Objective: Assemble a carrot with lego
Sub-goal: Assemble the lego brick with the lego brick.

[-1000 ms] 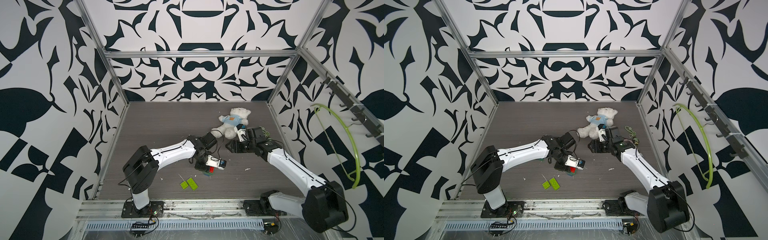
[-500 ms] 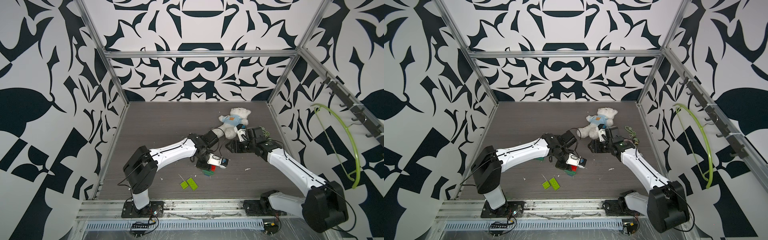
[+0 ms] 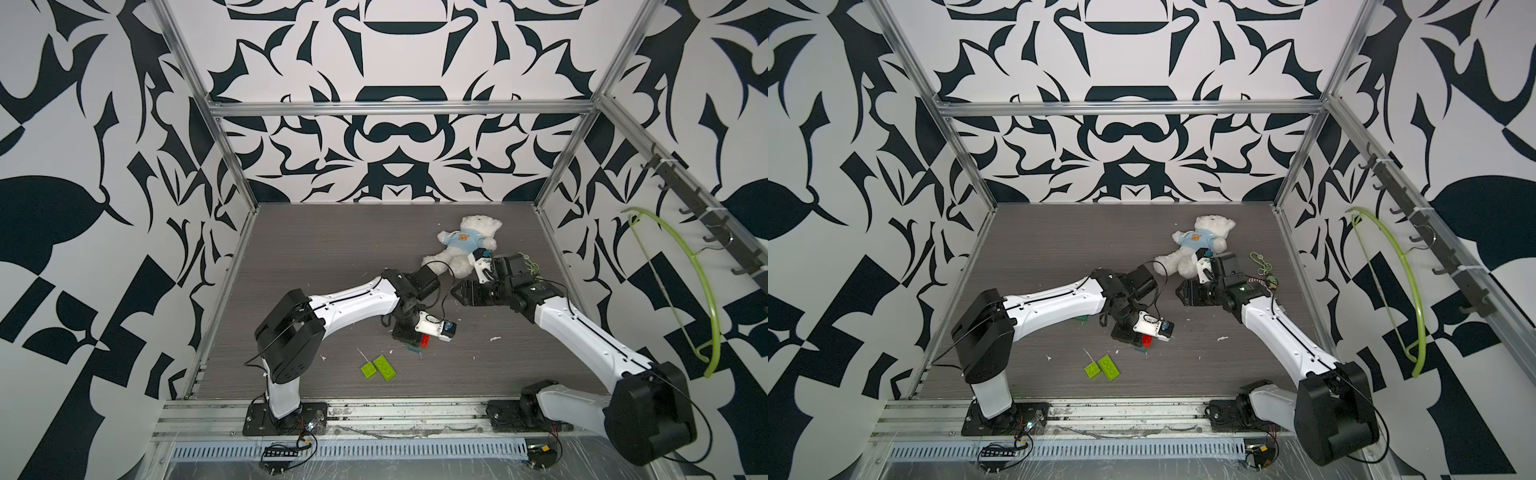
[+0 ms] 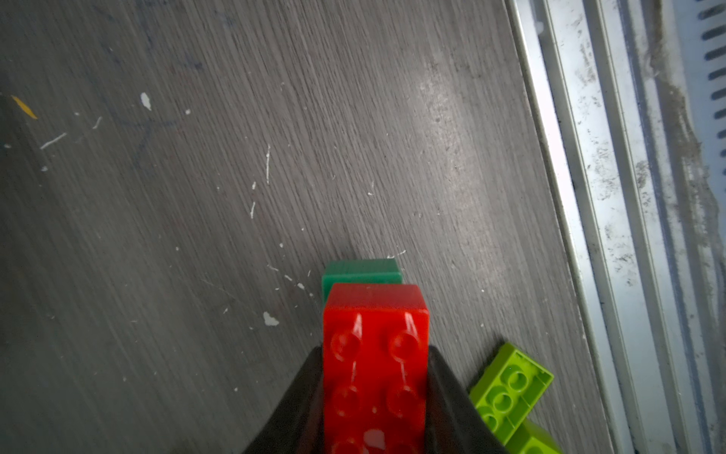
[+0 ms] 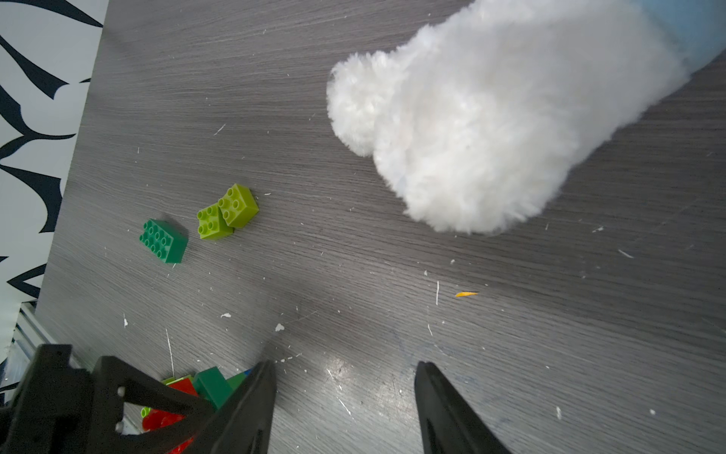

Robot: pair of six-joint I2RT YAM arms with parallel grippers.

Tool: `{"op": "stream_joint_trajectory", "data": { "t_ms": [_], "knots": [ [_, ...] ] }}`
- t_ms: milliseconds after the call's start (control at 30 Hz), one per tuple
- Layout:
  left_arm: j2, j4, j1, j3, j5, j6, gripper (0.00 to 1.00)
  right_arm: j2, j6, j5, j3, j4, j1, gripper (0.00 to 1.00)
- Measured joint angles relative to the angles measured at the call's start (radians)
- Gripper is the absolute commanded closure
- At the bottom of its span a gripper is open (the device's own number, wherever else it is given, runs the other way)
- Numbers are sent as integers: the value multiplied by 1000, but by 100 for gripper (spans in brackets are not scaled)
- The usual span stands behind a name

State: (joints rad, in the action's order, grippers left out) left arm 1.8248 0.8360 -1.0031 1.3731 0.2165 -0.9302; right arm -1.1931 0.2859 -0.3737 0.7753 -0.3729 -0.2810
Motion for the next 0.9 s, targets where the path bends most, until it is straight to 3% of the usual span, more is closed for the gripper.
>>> {"op": "stream_joint_trajectory", "data": {
  "t_ms": [900],
  "knots": [
    [0, -28, -34, -3, -75, 70, 64, 0, 0, 0, -1, 0, 0, 39]
  ]
}}
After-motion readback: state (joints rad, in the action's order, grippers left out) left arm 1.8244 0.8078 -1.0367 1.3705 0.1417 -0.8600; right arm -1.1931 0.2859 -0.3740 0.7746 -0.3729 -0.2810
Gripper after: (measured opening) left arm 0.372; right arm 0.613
